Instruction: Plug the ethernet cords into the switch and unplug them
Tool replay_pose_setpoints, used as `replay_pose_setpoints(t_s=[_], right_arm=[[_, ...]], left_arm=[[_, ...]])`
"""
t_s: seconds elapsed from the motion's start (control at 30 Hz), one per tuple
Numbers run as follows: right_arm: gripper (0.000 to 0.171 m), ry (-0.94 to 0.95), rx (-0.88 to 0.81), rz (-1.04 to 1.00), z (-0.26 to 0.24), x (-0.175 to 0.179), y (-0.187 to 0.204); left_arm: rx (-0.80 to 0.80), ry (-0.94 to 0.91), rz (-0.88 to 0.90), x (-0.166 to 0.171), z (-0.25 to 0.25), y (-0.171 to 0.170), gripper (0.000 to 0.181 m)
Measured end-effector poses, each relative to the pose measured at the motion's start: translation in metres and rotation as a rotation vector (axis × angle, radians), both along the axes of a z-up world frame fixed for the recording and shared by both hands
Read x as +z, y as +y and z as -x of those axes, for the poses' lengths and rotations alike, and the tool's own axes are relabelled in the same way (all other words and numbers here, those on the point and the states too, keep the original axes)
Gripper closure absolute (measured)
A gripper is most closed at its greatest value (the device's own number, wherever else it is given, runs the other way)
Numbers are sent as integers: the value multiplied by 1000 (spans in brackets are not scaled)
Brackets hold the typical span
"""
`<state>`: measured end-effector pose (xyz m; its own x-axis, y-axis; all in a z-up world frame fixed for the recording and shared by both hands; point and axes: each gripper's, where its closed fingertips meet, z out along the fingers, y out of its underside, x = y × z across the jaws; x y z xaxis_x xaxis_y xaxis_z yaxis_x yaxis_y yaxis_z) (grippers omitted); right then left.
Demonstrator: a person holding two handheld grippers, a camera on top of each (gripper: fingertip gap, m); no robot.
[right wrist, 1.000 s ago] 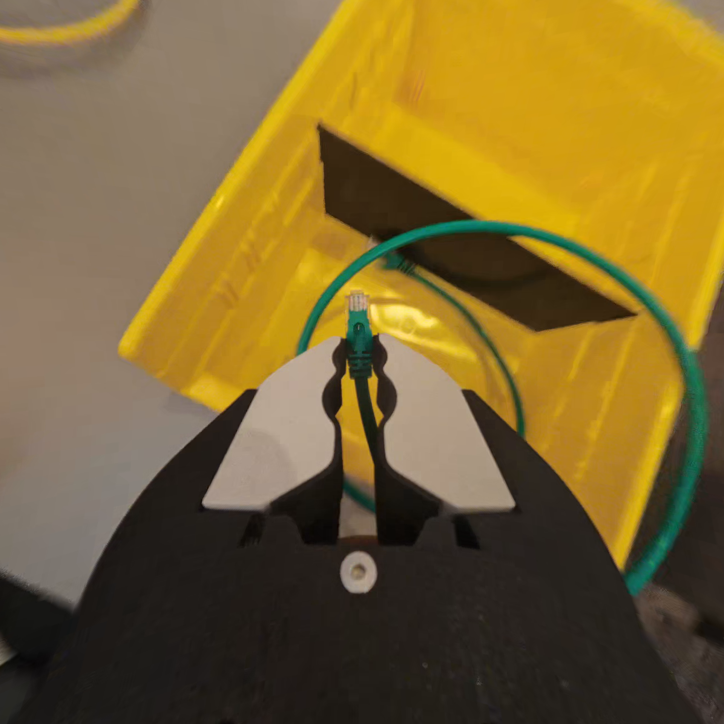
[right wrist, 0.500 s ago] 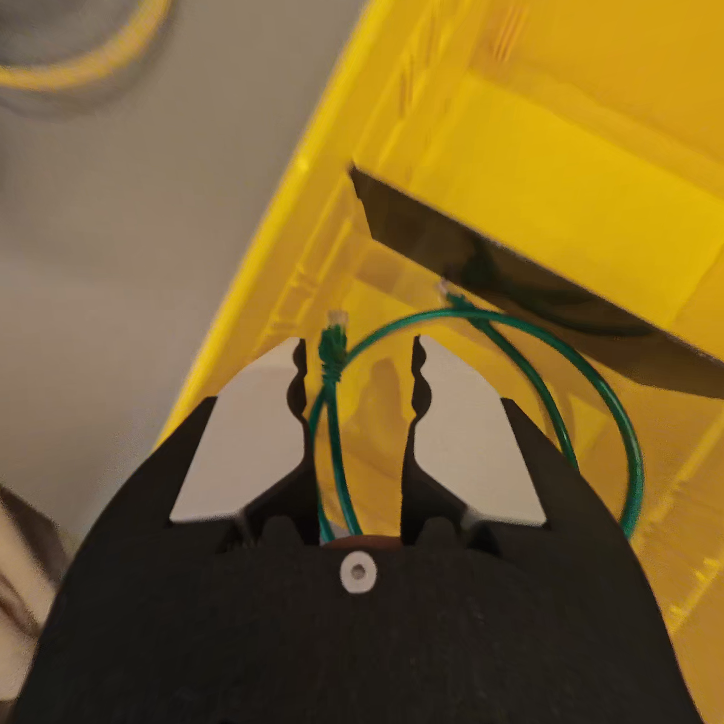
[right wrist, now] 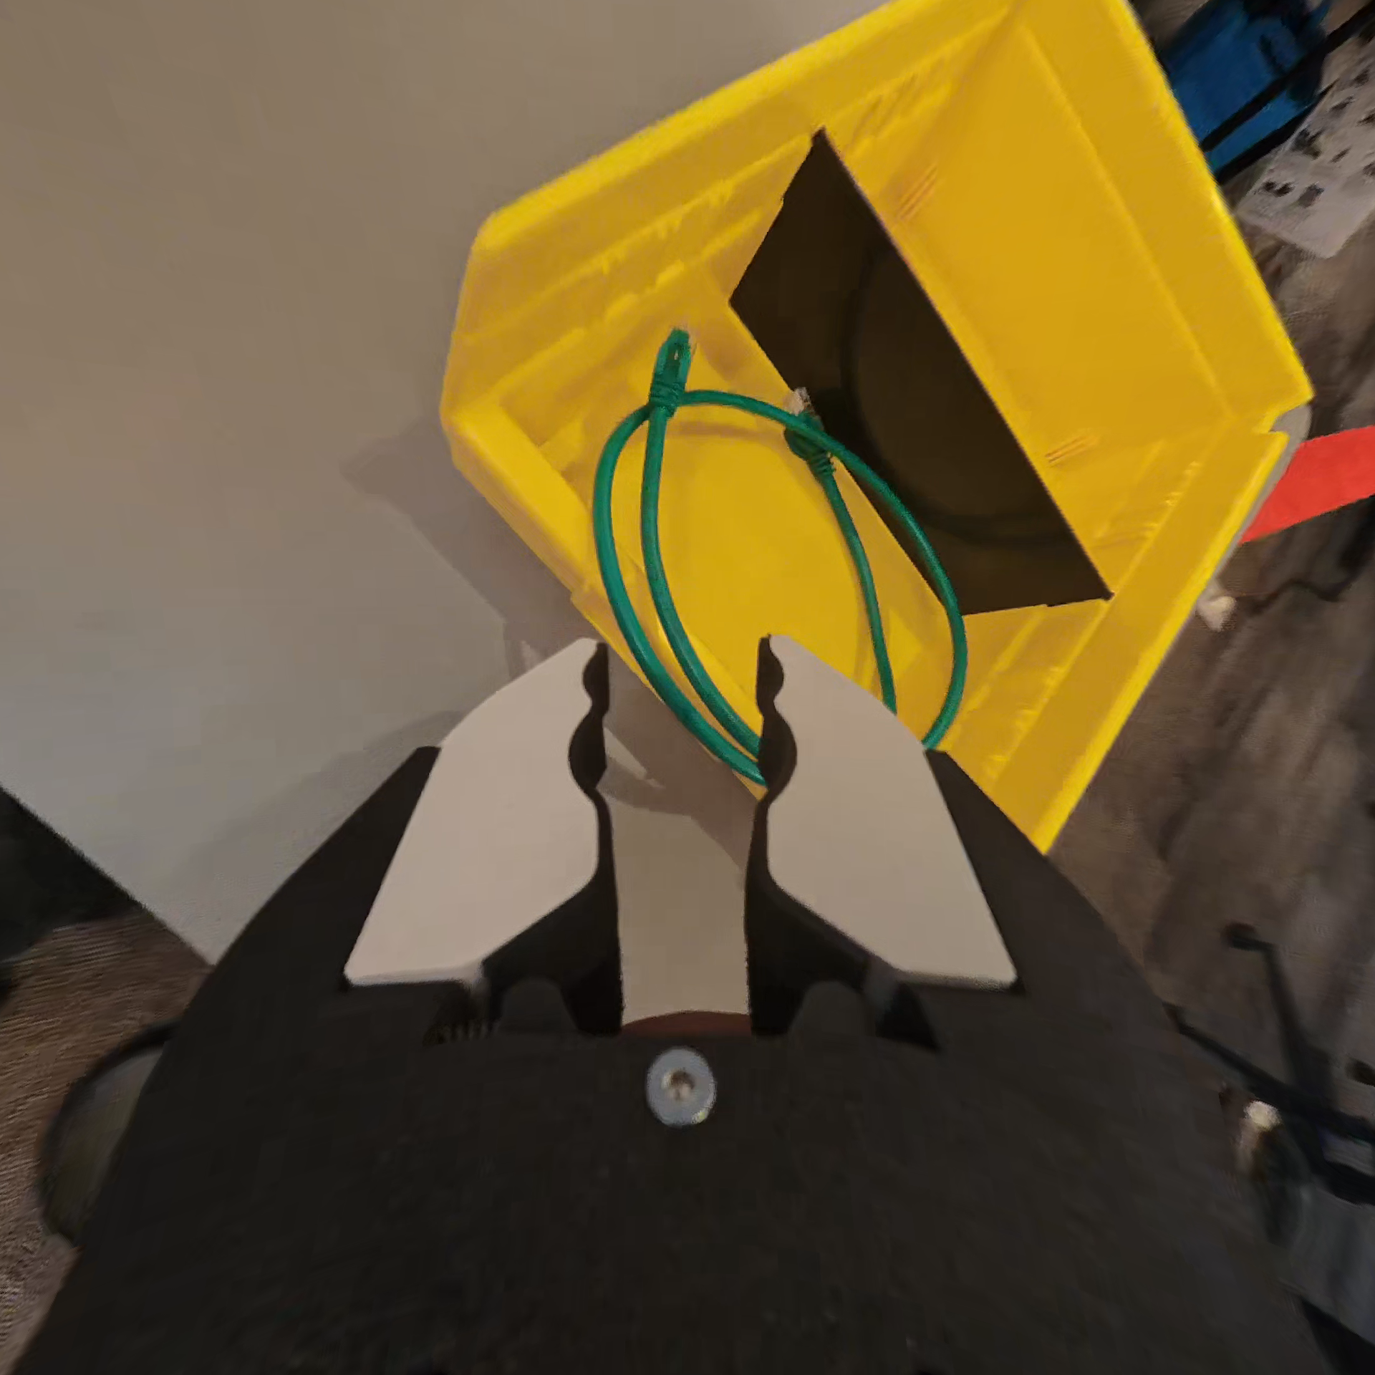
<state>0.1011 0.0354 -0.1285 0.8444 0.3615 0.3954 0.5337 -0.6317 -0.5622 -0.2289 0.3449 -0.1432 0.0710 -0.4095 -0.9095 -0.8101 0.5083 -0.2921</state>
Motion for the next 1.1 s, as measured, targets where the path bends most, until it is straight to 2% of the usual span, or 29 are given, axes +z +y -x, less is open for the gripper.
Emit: replay_pose_setpoints(t_s=[0.13,0.23,0.27,0.5,0.73,0.97,1.1], right_arm=[[148,-259,-2,29,-22,-15,3],[163,-265,37,94,-24,-22,5],[163,-268,46,116,-25,-23,5],[165,-142,110,364,-24,-28,14],[165,-114,183,481,-6,-36,53],[165,35,34,724,-17,-56,61],[165,78,16,812,-20,-69,61]], left_arm=[[-7,-1,-10,3,-2,-3,152],[-11,-2,-11,4,-5,-4,152],[-12,0,-12,4,-5,-4,152],[-20,8,-13,1,-6,-6,151],[-27,10,-11,1,-7,-8,152],[-34,18,-10,-2,-8,-10,152],[-35,19,-8,-3,-8,-10,152]])
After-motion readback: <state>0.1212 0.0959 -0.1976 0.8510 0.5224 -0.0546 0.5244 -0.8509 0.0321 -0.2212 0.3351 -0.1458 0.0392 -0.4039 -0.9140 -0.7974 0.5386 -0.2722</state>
